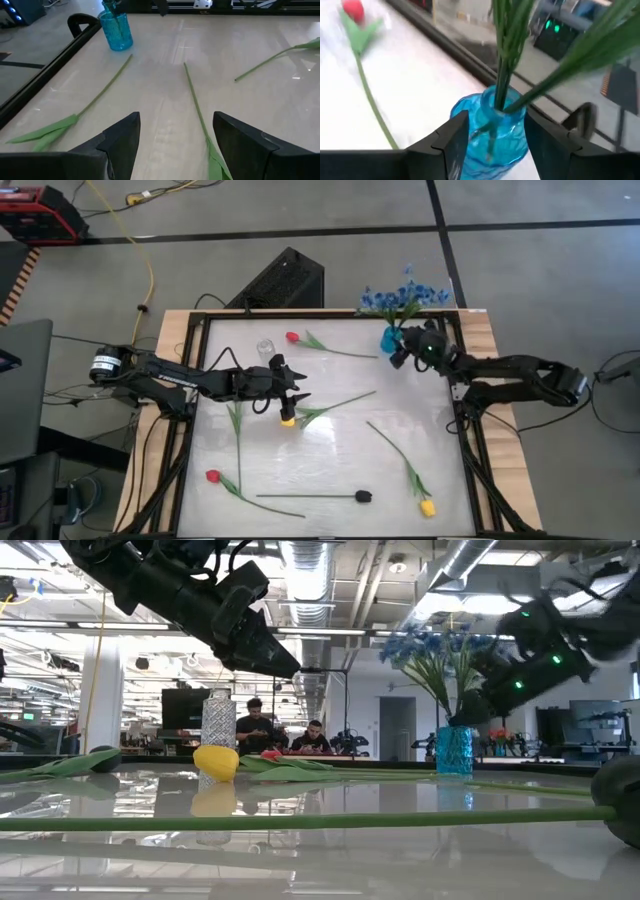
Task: Sort flowers into vase by color
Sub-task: Put the top black flower into the blue vase
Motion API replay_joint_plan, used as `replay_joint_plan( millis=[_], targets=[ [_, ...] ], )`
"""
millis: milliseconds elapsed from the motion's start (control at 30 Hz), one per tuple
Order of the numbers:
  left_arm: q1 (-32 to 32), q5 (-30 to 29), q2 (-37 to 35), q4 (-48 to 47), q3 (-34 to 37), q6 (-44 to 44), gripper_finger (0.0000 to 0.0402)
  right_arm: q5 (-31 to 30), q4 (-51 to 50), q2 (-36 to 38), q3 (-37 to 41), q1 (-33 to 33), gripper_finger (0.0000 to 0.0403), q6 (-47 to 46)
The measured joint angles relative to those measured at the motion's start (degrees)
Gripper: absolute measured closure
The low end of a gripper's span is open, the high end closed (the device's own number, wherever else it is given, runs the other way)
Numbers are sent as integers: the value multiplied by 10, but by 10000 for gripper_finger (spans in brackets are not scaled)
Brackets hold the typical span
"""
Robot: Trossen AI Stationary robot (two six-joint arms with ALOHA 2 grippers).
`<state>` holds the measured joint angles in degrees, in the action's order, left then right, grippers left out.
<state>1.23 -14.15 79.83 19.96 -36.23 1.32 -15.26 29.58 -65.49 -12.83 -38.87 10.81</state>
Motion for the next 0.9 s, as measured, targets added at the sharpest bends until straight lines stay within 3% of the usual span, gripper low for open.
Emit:
replay_joint_plan(
  millis=[333, 667, 767, 900],
  targets=[
    [0, 0, 0, -1, 0, -17, 162, -1, -384, 90, -129, 14, 184, -2],
    [0, 0, 0, -5, 0, -20, 162, 4, -595, 137, -238, 42, 184, -62],
    [0, 1, 0, -22, 0, -8, 162, 35, -676, 138, -263, 55, 184, -117],
    [0, 2, 0, -31, 0, 4, 162, 124, -680, 138, -272, 85, 184, -163]
  ],
)
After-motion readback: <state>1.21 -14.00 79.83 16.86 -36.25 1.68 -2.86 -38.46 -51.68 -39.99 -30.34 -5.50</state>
